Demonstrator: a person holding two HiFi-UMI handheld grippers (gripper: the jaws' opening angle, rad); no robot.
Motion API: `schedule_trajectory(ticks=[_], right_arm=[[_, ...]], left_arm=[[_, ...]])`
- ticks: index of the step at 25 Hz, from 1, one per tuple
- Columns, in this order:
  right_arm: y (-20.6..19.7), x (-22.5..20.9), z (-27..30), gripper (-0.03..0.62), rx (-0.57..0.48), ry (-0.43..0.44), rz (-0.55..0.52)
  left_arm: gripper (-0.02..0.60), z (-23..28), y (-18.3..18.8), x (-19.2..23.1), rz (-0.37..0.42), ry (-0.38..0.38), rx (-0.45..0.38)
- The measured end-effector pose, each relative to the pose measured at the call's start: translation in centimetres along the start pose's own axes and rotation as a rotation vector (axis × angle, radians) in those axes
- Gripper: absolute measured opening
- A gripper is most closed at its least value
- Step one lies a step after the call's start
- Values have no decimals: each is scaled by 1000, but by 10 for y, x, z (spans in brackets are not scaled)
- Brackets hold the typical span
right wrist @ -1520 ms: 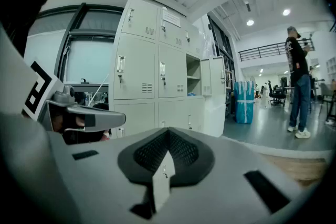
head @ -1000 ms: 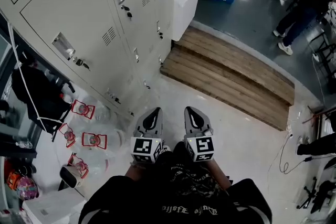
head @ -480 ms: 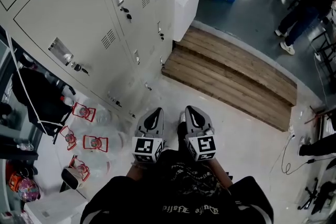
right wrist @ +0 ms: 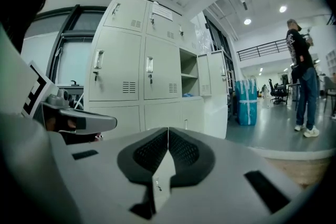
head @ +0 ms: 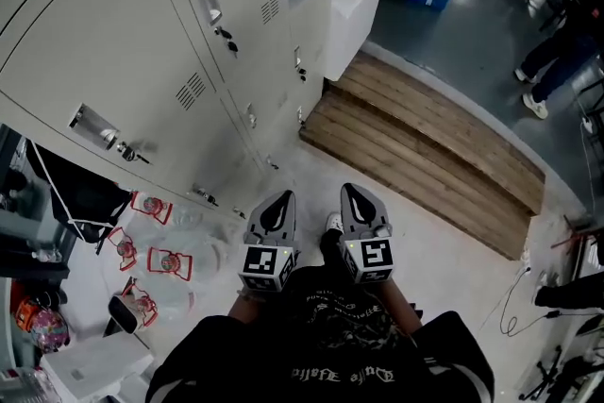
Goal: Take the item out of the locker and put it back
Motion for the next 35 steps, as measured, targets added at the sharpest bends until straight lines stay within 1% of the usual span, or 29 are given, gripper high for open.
schedule_trajectory(ticks=[3,7,9,13,19,24,28,31,35], right_arm=[[7,-26,21,5,19,13,1],[23,-57,50,5,3,57,-18],[23,-73,64,5,-8,82,-36],[22,-106,86,5,-11,129,-40],[25,-158,112,5,-9,152,-44],[29,-182,123,5,12,161,-30],[31,-195,130,6,37,149,-22],[27,-201,133,6,59,145,9],[29,-211,143,6,35,141,13]], left_arm=[[6,25,8,-1,-4,23,7],[6,60,20,-6,4,57,0],[6,80,27,-10,9,68,-4],[6,119,35,-20,-4,92,-18],[6,170,42,-40,6,95,-20],[6,199,47,-47,0,102,-3],[6,216,50,-47,1,100,2],[6,225,49,-42,4,105,6],[6,245,51,-30,7,108,-4]])
Point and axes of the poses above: the fingertips, and each gripper's own axes: z forward along the fingers, x to its left, y out of its top, the point moved 6 cm from there along -z, backward along the fingers, and after that the axes turned 8 degrees about y, right-handed, at the moved point
